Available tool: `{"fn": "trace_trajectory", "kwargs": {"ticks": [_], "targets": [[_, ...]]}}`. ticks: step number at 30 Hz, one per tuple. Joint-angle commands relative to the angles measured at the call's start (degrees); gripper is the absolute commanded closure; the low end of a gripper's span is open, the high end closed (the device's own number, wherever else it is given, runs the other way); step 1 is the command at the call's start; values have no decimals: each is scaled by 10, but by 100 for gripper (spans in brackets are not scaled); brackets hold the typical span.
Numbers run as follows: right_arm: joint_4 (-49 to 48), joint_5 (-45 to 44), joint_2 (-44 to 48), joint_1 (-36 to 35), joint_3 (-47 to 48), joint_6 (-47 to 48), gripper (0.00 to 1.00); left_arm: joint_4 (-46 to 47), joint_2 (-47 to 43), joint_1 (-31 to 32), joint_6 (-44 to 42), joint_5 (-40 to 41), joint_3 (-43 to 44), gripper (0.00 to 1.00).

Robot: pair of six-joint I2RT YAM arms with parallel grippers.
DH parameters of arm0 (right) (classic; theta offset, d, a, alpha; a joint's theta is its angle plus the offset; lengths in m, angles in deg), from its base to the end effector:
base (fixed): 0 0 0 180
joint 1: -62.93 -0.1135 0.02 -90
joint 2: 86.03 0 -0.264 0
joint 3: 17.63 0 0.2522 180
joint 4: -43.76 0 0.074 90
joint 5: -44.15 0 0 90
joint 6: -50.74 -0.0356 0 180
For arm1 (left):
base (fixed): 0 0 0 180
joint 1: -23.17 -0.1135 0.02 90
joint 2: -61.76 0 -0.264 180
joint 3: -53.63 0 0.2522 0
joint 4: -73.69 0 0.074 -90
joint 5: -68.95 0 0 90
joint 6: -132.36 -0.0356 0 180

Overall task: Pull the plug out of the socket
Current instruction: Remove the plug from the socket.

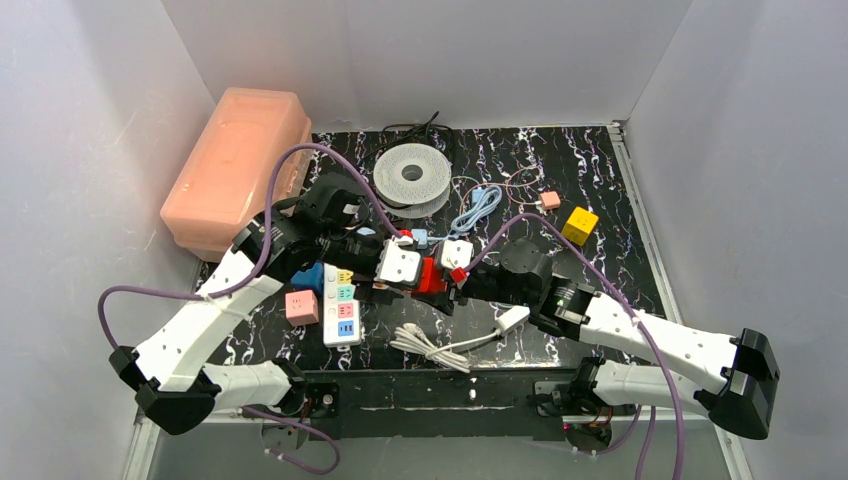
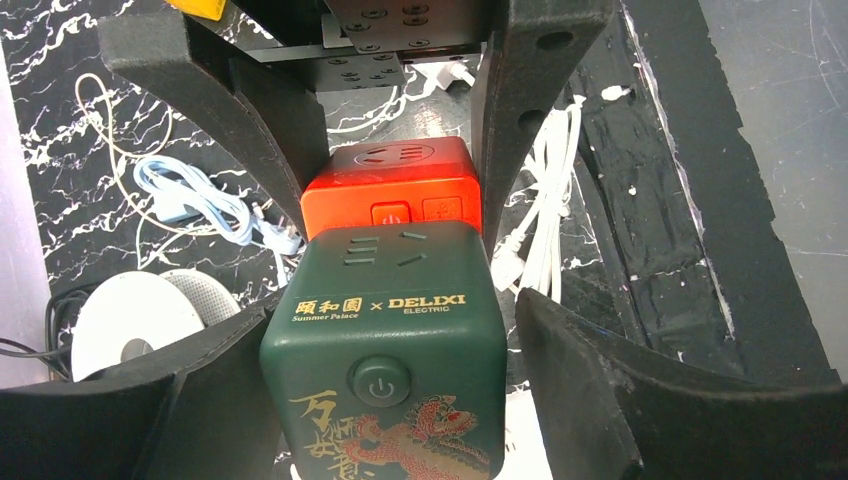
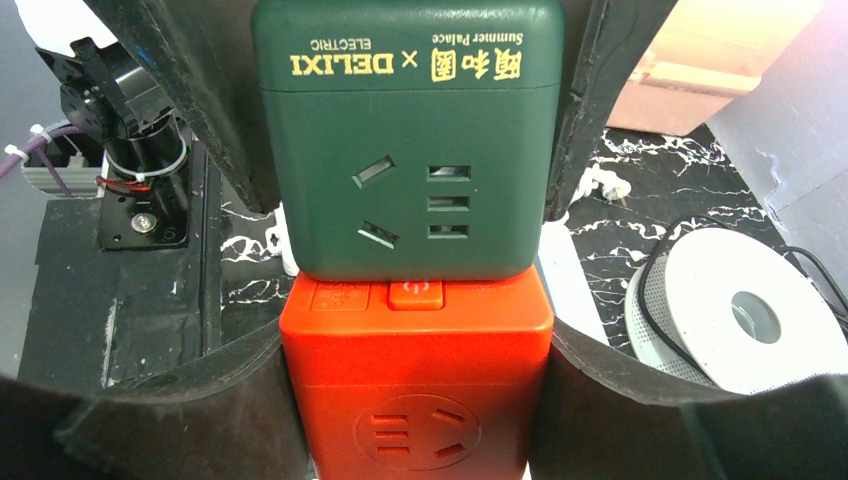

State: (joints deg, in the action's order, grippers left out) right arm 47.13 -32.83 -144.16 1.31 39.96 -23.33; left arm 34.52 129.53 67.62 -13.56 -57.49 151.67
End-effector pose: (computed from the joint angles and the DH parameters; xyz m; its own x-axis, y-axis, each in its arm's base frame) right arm 0.1076 0.2161 0.3279 0.2334 -0.1305 -0.9636 -0.9359 0.2387 -0.2591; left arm 0.1560 -0.1827 0.4691 0.7517 0.1960 -0.6297 0.6419 0.0018 0.7668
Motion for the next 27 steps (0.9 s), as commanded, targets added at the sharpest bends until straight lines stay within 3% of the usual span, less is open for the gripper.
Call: {"fn": "trace_trajectory", "kwargs": {"ticks": [1,8,11,14,27], "targets": [[-65,3,10,-1,36,2,99,-21,-13,3,4,-29,6,28],[-66,5,11,-2,40,1,99,-21,-4,3,5,-34,8,51],[-65,4,11,-4,42,4,99,-21,1,3,5,-37,7,72],[-65,1,12,-5,37,5,99,-21,4,3,5,-33,9,100],[-73,-51,19,-5,-49,25,99,-72,-5,3,-38,-21,36,100]]}}
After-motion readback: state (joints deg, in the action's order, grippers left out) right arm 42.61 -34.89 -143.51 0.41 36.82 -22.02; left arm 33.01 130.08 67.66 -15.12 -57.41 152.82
